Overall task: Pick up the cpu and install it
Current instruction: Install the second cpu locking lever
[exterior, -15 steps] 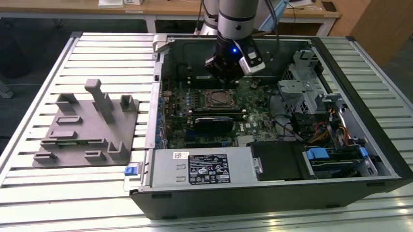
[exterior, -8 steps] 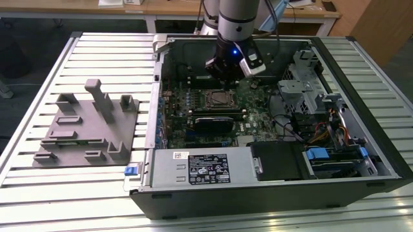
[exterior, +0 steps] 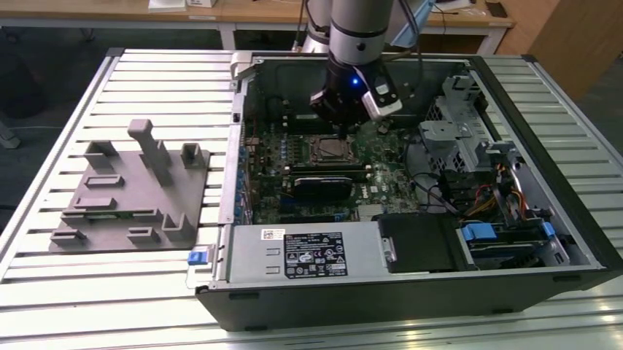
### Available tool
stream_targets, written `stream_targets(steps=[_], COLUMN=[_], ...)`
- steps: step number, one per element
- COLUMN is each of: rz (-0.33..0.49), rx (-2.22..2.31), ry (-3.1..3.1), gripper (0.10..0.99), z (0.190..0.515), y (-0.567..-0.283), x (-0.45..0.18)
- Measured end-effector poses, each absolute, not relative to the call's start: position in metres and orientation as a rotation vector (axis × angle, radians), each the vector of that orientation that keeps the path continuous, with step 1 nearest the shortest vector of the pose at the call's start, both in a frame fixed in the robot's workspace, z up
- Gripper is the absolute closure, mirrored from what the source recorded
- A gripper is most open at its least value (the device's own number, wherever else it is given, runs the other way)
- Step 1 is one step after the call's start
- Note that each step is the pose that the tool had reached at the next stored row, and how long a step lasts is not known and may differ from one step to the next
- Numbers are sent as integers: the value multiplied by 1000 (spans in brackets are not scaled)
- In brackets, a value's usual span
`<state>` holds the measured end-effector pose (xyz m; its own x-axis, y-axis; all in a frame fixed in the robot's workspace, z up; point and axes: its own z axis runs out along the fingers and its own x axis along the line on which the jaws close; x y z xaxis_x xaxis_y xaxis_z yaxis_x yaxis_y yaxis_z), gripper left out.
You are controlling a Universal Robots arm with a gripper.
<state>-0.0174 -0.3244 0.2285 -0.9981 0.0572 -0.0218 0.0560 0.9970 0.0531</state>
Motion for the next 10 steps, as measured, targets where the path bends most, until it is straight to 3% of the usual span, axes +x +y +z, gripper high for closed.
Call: stream_targets(steps=[10], rz=[81], rx=[89], ry=[3116], gripper=[980], z=[229], y=[-335], x=[-17])
